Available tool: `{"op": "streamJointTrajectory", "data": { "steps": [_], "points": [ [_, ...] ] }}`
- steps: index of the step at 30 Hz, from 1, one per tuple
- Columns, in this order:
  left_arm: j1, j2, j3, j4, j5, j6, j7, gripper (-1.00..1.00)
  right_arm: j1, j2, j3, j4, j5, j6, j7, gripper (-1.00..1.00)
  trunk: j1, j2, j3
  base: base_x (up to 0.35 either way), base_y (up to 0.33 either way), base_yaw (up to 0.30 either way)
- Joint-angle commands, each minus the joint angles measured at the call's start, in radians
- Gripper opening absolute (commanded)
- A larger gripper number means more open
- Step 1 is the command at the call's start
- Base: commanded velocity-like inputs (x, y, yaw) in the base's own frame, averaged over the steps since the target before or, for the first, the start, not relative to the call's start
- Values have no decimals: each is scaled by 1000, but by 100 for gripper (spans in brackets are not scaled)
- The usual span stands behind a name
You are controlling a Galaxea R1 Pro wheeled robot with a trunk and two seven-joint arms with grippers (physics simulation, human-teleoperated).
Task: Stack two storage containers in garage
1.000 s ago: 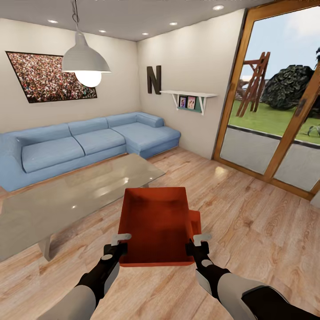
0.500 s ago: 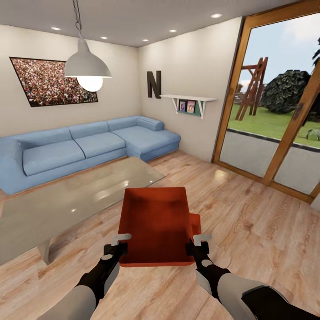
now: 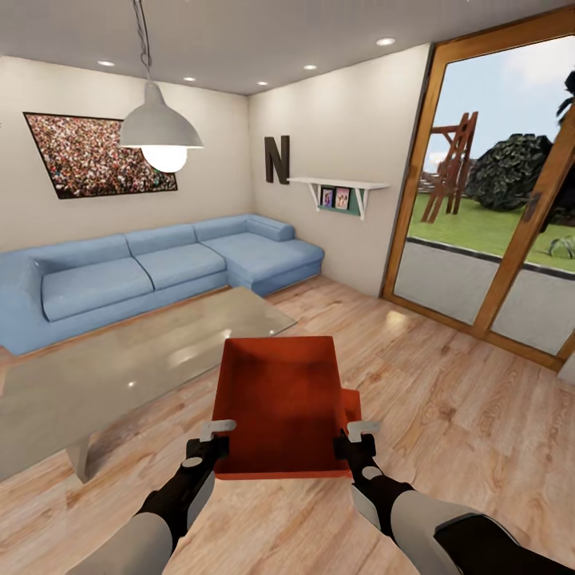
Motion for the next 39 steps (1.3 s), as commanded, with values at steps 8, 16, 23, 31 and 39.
{"op": "streamJointTrajectory", "data": {
  "steps": [8, 16, 23, 31, 39],
  "points": [
    [0, 5, 13, 2, -6, 1, 26, -100, -2, 0, -41, -1, -4, -13, -6, -100, 0, -2, 11, 0, 0, 0],
    [0, 5, 13, 3, -6, 1, 26, -100, -2, 0, -41, -1, -3, -13, -6, -100, 0, -2, 24, 0, 0, 0],
    [0, 5, 13, 2, -6, 1, 26, -100, -2, 0, -41, -1, -3, -12, -6, -100, 0, -2, 35, 0, 0, 0],
    [0, 5, 13, 3, -6, 1, 26, -100, -2, 0, -41, -2, -3, -12, -6, -100, 0, -2, 48, 0, 0, 0],
    [0, 5, 13, 2, -6, 1, 26, -100, -2, 0, -41, -1, -3, -12, -6, -100, 0, -2, 61, 0, 0, 0]
  ]
}}
